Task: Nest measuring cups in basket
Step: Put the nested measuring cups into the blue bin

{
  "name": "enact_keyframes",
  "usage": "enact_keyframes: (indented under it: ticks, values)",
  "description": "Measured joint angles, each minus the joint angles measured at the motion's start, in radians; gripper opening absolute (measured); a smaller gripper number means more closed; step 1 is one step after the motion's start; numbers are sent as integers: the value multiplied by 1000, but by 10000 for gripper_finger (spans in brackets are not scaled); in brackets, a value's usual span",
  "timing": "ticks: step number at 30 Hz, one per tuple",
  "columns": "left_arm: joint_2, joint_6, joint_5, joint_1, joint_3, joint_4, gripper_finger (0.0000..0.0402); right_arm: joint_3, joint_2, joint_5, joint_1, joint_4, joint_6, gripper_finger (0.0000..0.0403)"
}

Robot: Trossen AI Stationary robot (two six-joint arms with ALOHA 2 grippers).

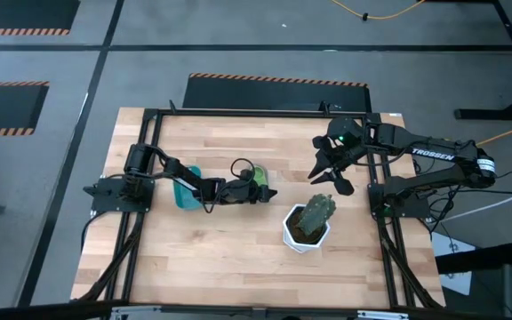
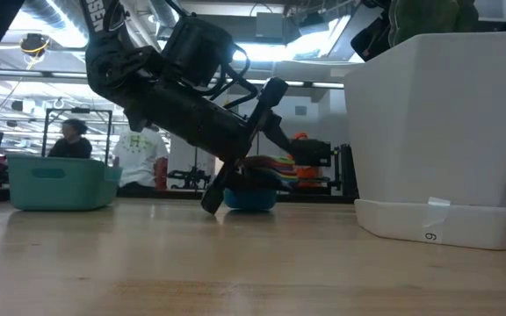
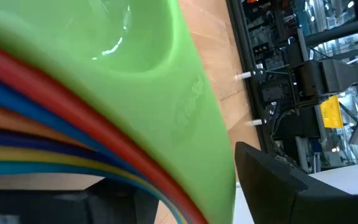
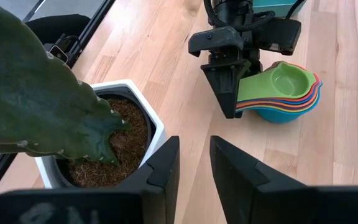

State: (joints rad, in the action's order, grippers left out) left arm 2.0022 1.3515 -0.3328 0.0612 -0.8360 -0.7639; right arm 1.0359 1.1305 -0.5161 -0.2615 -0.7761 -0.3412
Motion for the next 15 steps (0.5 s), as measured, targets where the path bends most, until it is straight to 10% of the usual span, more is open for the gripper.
enact_keyframes:
  ticks: [15]
  values:
    - [0, 0, -4, 0, 0, 0, 129, 0, 0, 0, 0, 0, 0, 94]
